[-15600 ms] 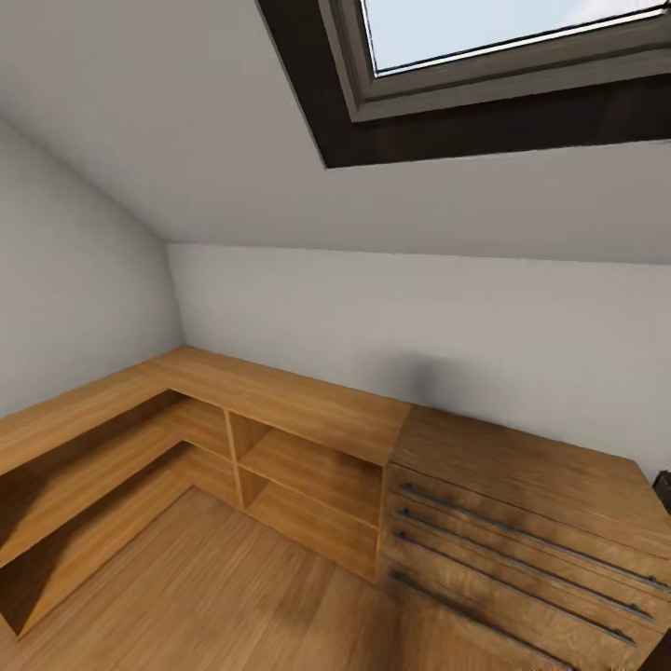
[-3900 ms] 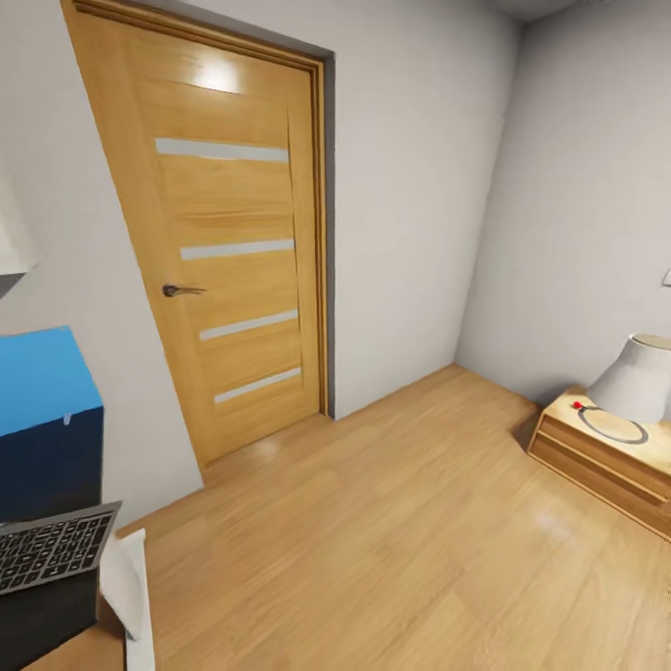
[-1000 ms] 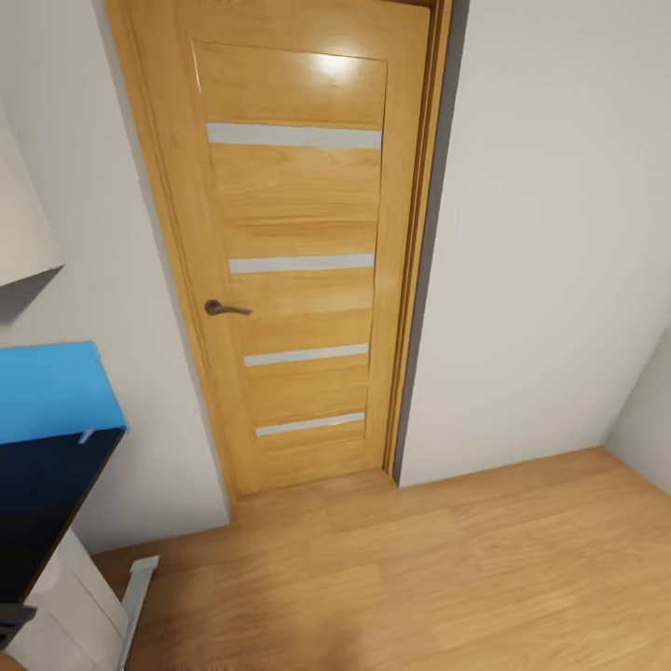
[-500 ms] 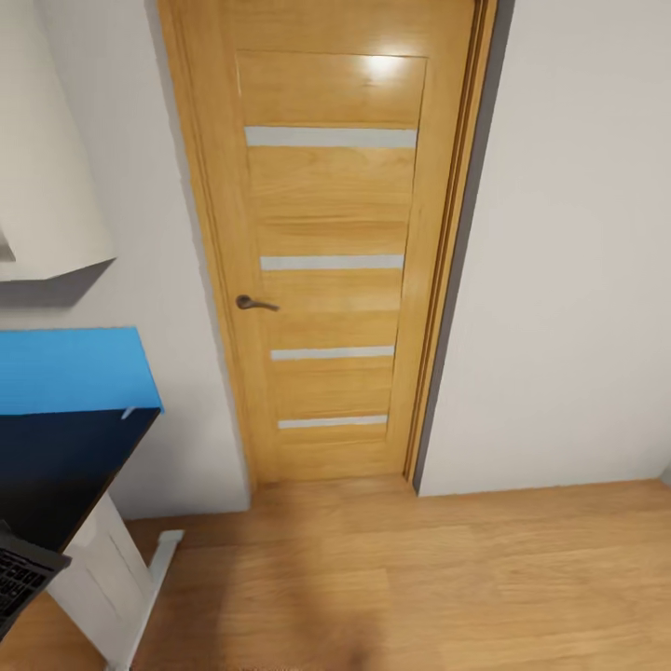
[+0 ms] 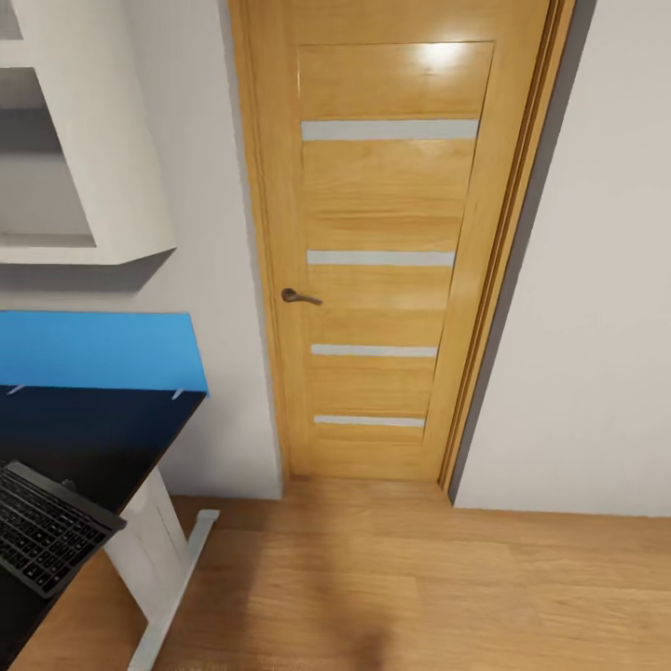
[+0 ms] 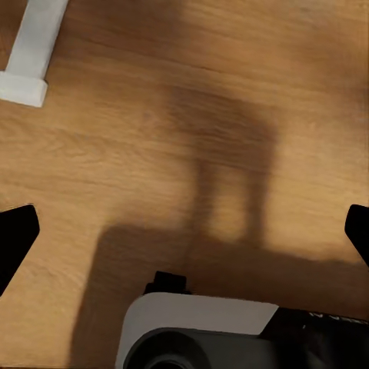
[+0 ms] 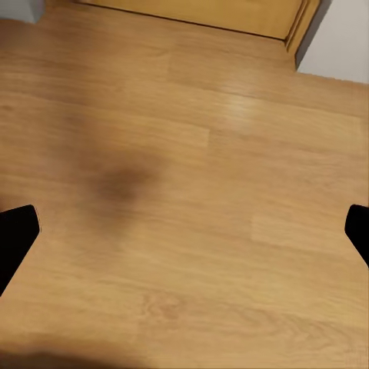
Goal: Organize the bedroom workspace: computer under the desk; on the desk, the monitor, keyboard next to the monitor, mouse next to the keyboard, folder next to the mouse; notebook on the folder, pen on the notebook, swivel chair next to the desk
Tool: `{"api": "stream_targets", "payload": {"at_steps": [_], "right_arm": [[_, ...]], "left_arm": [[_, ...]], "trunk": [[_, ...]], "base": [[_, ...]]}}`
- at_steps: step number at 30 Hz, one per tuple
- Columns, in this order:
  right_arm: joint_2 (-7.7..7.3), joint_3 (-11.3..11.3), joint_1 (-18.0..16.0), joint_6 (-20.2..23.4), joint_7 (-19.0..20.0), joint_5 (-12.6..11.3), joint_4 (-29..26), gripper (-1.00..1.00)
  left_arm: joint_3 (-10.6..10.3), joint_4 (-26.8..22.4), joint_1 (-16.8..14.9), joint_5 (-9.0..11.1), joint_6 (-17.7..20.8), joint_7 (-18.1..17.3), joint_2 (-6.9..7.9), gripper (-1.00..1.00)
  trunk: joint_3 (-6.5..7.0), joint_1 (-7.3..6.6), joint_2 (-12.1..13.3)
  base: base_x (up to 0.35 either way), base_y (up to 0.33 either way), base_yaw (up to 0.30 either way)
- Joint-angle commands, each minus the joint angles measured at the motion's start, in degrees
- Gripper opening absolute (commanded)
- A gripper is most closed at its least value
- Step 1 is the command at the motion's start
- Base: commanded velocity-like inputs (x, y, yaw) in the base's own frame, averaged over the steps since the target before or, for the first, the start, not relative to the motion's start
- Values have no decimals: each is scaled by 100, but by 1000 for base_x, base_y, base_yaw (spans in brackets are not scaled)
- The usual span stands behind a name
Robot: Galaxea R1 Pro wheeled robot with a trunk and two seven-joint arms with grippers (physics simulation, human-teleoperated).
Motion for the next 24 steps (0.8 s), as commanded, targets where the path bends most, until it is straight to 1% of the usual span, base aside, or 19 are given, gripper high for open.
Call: {"api": "stream_targets", "payload": {"at_steps": [1, 5, 7, 9, 11, 14, 16, 18, 20, 24], "right_arm": [[-2, -6, -2, -15, -1, 25, -1, 100], [-4, -10, -2, -22, 1, 22, -6, 100], [-5, -13, -2, -23, -2, 23, -7, 100], [-5, -16, -2, -24, -4, 22, -12, 100], [-9, -17, -2, -24, -5, 24, -15, 100], [-17, -21, -2, -25, -5, 22, -18, 100], [-37, -24, -2, -25, -28, 18, -40, 100], [-63, -26, -2, -37, -217, 20, -56, 100], [-83, -26, -2, -44, -285, 22, -58, 100], [-138, -26, -2, -50, -342, 23, -60, 100]], "left_arm": [[-7, -17, -4, 26, -19, 7, 0, 100], [-5, -124, -4, 43, -28, 24, -6, 100], [-5, -147, -4, 46, -37, 102, -7, 100], [-4, -165, -4, 48, -52, 350, -13, 100], [-7, -169, -4, 48, -59, 476, -14, 100], [-11, -172, -4, 49, -62, 561, -8, 100], [-12, -173, -4, 49, -64, 596, -10, 100], [-13, -173, -4, 53, -43, 614, -10, 100], [-13, -173, -4, 55, -27, 621, -7, 100], [-13, -173, -4, 57, 1, 627, -13, 100]], "trunk": [[-25, 23, -45], [-97, 111, -206], [-133, 154, -286], [-169, 198, -366], [-204, 242, -446], [-258, 308, -567], [-294, 352, -647], [-330, 396, -727], [-366, 440, -807], [-438, 528, -968]], "base": [[0, 0, 286], [0, 0, 286], [0, 0, 286], [0, 0, 286], [0, 0, 286], [0, 0, 285], [0, 0, 285], [0, 0, 286], [0, 0, 285], [0, 0, 286]]}}
